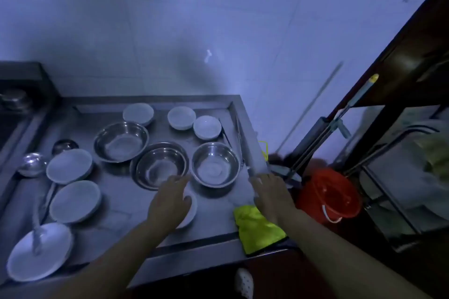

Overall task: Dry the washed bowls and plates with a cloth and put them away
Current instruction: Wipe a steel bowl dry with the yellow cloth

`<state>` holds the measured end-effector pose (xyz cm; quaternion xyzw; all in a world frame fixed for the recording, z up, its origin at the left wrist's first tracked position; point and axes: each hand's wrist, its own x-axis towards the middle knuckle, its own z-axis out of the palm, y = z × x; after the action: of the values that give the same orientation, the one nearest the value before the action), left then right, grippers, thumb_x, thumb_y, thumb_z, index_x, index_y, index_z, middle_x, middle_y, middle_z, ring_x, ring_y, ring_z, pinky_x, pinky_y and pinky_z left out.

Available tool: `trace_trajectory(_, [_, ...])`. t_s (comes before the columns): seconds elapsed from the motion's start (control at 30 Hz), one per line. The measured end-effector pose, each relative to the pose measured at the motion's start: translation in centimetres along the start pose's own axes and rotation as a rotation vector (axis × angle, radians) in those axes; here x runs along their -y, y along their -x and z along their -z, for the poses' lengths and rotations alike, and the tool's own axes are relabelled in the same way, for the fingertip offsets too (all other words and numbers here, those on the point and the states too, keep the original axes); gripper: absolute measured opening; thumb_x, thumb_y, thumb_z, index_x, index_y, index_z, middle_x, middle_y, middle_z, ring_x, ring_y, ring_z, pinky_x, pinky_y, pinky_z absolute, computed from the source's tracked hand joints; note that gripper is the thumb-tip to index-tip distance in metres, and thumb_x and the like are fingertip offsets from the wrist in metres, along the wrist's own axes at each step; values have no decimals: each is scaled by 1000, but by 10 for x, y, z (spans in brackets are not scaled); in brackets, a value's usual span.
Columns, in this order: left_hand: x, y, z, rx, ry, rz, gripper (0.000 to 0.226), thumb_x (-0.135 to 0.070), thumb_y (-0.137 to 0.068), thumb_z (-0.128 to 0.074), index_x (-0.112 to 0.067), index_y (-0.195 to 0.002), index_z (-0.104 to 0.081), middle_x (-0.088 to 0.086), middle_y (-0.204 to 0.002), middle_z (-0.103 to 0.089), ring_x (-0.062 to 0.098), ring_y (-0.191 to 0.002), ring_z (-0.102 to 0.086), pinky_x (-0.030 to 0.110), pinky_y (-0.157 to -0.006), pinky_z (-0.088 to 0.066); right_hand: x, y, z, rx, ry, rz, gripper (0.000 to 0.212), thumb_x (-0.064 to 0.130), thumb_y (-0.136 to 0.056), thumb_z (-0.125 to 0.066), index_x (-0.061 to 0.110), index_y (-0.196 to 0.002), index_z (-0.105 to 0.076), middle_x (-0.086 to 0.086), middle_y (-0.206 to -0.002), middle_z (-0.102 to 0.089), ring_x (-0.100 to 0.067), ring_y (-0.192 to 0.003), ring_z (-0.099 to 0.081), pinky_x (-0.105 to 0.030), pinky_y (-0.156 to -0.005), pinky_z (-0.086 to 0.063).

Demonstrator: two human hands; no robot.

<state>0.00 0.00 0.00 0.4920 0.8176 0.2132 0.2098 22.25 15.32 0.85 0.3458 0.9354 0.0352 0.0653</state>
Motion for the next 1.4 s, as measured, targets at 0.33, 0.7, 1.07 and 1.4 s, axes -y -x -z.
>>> trace_trajectory(0.33, [-64, -61, -88, 249, 653, 565, 10, -17, -94, -49, -13, -102, -55, 12, -94, -59, 25, -84, -57, 32, -73, -44, -63, -6, -104, 472, -10, 505, 78, 62, -86, -50, 21, -147, -25, -12, -153, -26, -28, -139, -25, -46, -114, -12])
trace_trajectory(0.7, [-77, -123, -141, -255, 1376, 1109, 21, -14, -94, -53, 1, -109, -48, 15, -83, -54, 29, -70, -58, 36, -56, -54, -75, 2, -140, 43, -121, 693, 64, 68, -63, -54, 33, -115, -65, 8, -85, -64, -13, -75, -62, -27, -76, -52])
trace_trajectory(1.07, [-80, -98, -128, -450, 1081, 1015, 24, -10, -65, -63, 1, -86, -58, 18, -80, -63, 32, -76, -66, 44, -68, -59, -98, -44, -84, -222, -437, 614, 41, 38, -71, -79, 16, -105, -70, 0, -75, -65, -21, -61, -63, -27, -52, -51])
trace_trajectory(1.4, [-150, -61, -48, -716, 947, 473, 35, -11, -87, -58, -36, -111, -60, -3, -88, -72, 16, -75, -71, 26, -53, -56, -80, -116, 5, -793, -386, 692, 26, 16, -88, -65, 16, -113, -71, -15, -110, -69, -32, -90, -60, -38, -74, -48])
